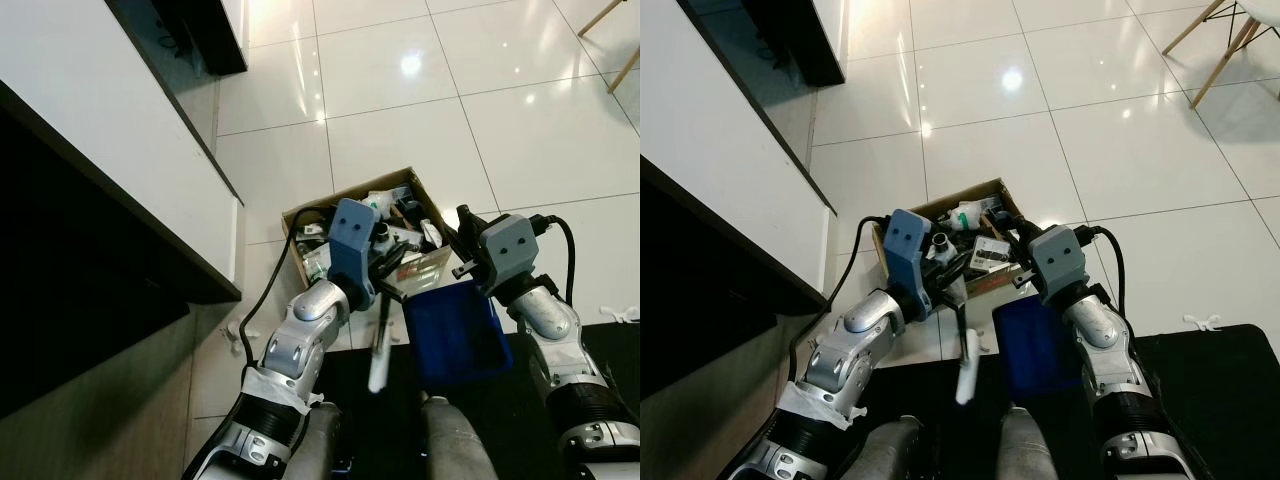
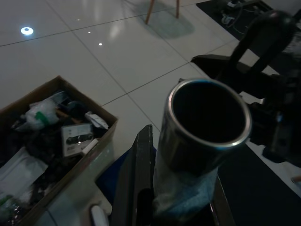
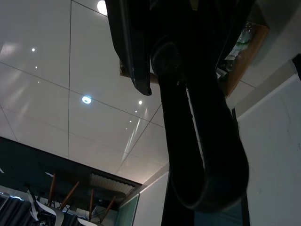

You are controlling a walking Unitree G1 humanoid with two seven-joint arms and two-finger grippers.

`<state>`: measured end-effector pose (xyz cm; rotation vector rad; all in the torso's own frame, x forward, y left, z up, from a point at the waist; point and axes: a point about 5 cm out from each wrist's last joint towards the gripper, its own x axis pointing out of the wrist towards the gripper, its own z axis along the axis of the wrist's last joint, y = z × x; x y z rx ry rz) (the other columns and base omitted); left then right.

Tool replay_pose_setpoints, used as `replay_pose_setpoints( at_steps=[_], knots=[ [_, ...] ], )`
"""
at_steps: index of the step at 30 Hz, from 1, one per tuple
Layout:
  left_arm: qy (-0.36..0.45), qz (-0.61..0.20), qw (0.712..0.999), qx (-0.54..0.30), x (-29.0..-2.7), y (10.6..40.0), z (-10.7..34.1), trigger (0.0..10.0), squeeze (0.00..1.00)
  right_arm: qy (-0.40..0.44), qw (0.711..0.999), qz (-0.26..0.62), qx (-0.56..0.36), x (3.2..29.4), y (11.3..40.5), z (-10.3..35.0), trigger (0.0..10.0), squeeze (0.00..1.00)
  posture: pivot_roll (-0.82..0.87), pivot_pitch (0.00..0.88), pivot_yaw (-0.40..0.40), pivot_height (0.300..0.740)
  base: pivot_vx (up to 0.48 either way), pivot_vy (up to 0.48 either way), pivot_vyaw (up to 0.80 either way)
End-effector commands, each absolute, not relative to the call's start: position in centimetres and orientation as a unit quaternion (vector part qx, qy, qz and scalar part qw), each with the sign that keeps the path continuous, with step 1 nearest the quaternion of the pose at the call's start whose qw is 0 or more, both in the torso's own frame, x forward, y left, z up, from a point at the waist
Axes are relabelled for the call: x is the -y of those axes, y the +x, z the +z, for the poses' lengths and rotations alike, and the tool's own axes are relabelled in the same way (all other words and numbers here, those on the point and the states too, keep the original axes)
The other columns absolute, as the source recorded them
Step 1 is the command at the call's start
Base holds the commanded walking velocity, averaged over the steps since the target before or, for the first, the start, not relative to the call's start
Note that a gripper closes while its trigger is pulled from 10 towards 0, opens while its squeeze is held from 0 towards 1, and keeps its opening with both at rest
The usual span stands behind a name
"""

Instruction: Sweep floor

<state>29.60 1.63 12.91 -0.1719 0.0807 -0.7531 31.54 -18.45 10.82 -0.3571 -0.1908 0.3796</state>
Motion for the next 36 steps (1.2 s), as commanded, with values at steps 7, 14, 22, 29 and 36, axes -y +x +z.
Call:
replay_pose_setpoints(
  at_steps=[7,14,22,29,36],
  knots=[
    [-0.182,-0.435,0.881,-0.042,1.2,28.4,14.0,10.0,0.0,-0.132,0.971,0.198,0.038,17.5,30.7,8.1,10.0,0.0,-0.02,0.276,0.148,0.74,0.0,0.0,0.0],
    [-0.226,-0.409,0.884,-0.03,-1.0,29.2,14.7,10.0,0.0,-0.132,0.971,0.197,0.038,17.5,30.8,8.1,10.0,0.0,-0.01,0.275,0.138,0.74,0.0,0.0,0.0],
    [-0.143,-0.31,0.94,-0.004,-8.9,31.0,14.5,10.0,0.0,-0.132,0.971,0.197,0.039,17.5,31.0,8.2,10.0,0.0,0.01,0.255,0.136,0.74,0.0,0.0,0.0],
    [-0.047,-0.227,0.973,0.002,-18.3,30.0,15.4,10.0,0.0,-0.132,0.971,0.193,0.049,17.9,30.8,8.5,10.0,0.0,0.05,0.227,0.149,0.74,0.0,0.0,0.0],
    [-0.013,-0.207,0.978,0.007,-22.9,28.3,17.4,10.0,0.0,-0.132,0.97,0.194,0.065,17.9,30.3,8.9,10.0,0.0,0.06,0.207,0.158,0.74,0.0,0.0,0.0]
  ],
)
